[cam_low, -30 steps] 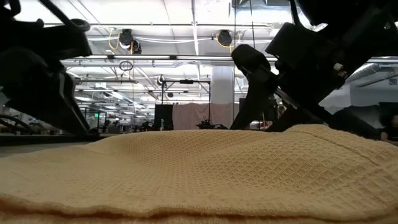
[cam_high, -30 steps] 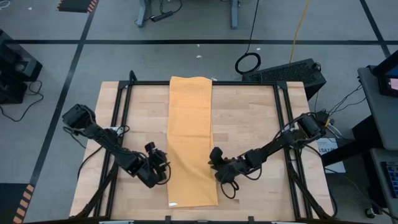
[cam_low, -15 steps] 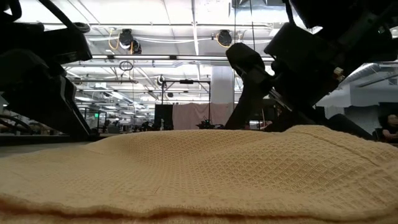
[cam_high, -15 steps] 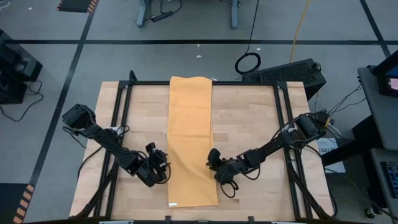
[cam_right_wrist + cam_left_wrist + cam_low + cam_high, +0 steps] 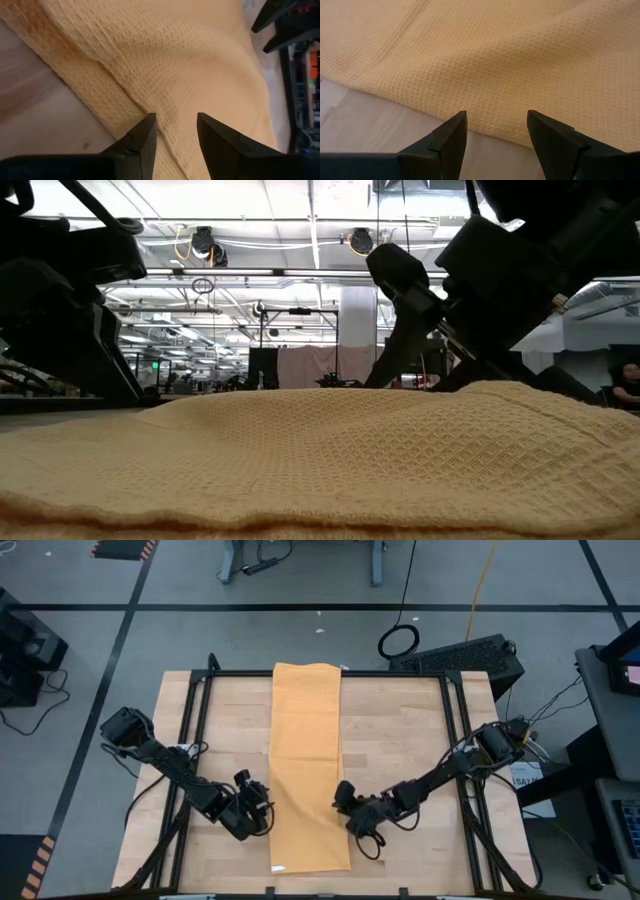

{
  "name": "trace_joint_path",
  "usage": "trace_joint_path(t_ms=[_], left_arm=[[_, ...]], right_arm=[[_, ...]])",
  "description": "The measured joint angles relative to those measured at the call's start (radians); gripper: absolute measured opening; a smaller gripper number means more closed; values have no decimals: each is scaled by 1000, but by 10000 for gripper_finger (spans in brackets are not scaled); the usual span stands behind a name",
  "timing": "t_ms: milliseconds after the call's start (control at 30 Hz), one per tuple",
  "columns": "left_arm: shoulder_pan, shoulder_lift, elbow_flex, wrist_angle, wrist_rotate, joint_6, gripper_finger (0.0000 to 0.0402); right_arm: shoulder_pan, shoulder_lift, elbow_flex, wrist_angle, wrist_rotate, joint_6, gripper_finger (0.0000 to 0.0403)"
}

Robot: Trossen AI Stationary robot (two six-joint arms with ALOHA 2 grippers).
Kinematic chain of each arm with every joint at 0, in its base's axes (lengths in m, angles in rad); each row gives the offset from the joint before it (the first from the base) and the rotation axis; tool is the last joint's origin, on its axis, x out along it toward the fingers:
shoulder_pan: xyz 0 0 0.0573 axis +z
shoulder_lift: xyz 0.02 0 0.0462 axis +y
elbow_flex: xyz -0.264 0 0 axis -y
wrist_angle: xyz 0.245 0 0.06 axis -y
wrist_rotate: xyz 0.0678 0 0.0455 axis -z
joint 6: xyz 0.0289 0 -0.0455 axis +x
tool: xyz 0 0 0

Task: Roll towel
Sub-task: Fold the yellow towel

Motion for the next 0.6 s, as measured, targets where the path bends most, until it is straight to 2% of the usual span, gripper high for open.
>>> trace_joint_path(t_ms=[267, 467, 600], left_arm=[[0, 0, 0, 0, 0, 0, 214], [0, 0, 0, 0, 2, 0, 214], [0, 0, 0, 0, 3, 0, 214]], right_arm=[[-28, 16, 2, 8, -82, 0, 132], [-32, 18, 2, 12, -86, 2, 130], [-33, 18, 1, 16, -99, 2, 97]])
